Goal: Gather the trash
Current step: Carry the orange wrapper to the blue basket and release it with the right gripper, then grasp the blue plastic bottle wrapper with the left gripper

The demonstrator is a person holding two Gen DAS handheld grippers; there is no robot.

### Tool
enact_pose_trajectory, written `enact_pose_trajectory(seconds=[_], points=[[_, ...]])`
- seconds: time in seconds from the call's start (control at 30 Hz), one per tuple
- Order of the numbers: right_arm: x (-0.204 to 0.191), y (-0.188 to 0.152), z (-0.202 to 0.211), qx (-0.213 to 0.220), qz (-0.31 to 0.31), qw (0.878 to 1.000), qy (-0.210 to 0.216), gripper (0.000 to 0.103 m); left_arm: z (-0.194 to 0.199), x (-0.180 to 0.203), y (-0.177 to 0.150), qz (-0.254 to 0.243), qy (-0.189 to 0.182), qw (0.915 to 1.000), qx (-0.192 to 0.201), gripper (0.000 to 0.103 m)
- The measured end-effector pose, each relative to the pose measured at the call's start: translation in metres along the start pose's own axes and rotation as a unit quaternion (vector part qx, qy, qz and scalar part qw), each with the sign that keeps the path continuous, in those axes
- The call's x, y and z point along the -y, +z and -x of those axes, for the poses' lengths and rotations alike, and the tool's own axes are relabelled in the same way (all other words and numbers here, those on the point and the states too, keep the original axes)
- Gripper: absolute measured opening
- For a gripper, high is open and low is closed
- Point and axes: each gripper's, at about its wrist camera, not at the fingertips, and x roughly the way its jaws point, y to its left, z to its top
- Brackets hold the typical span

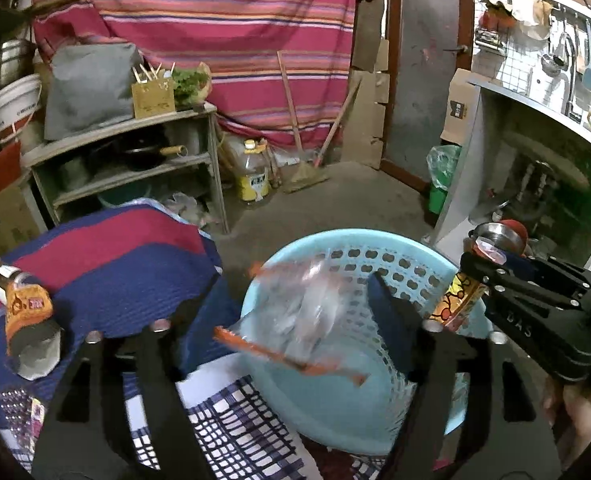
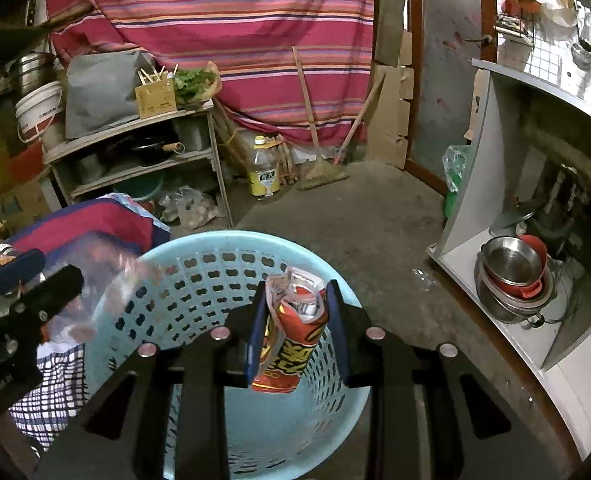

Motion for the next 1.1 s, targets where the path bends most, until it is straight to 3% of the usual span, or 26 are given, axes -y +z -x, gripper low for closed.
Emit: enact_pose_trajectory(seconds=[0.17, 0.3, 0.53, 0.6, 0.63, 0.67, 0.9, 1.1], points=[[-0.004, -0.005, -0.005, -0.008, 0.000, 1.000, 0.004, 0.030, 0.005, -0.010, -0.004, 0.004, 0.020, 0.9998, -0.002, 0.084], [-0.017, -0.008, -0.011, -0.016, 0.006, 1.000, 0.013, 0.030, 0.028, -0.034, -0.010, 0.010, 0.062, 0.9979, 0.014, 0.094], [-0.038, -0.013, -0.027, -0.044, 0.016, 0.999, 0.014, 0.032, 0.060, -0.088, -0.017, 0.039, 0.113, 0.9927, 0.015, 0.094], [-0.039, -0.012, -0.028, -0.046, 0.017, 0.999, 0.006, 0.053, 0.068, -0.100, -0.019, 0.043, 0.126, 0.9910, 0.017, 0.095], [-0.039, -0.011, -0.026, -0.039, 0.018, 0.999, -0.003, 0.070, 0.072, -0.106, -0.020, 0.045, 0.133, 0.9900, 0.018, 0.095], [-0.039, -0.010, -0.023, -0.033, 0.020, 0.999, -0.010, 0.074, 0.078, -0.113, -0.021, 0.048, 0.142, 0.9885, 0.020, 0.096], [-0.047, -0.001, 0.001, -0.012, 0.012, 1.000, -0.019, 0.079, 0.113, -0.156, -0.031, 0.069, 0.185, 0.9799, 0.030, 0.097], [-0.085, -0.007, 0.033, 0.021, 0.030, 0.999, 0.012, 0.082, 0.152, -0.197, -0.052, 0.098, 0.218, 0.9704, 0.037, 0.097]])
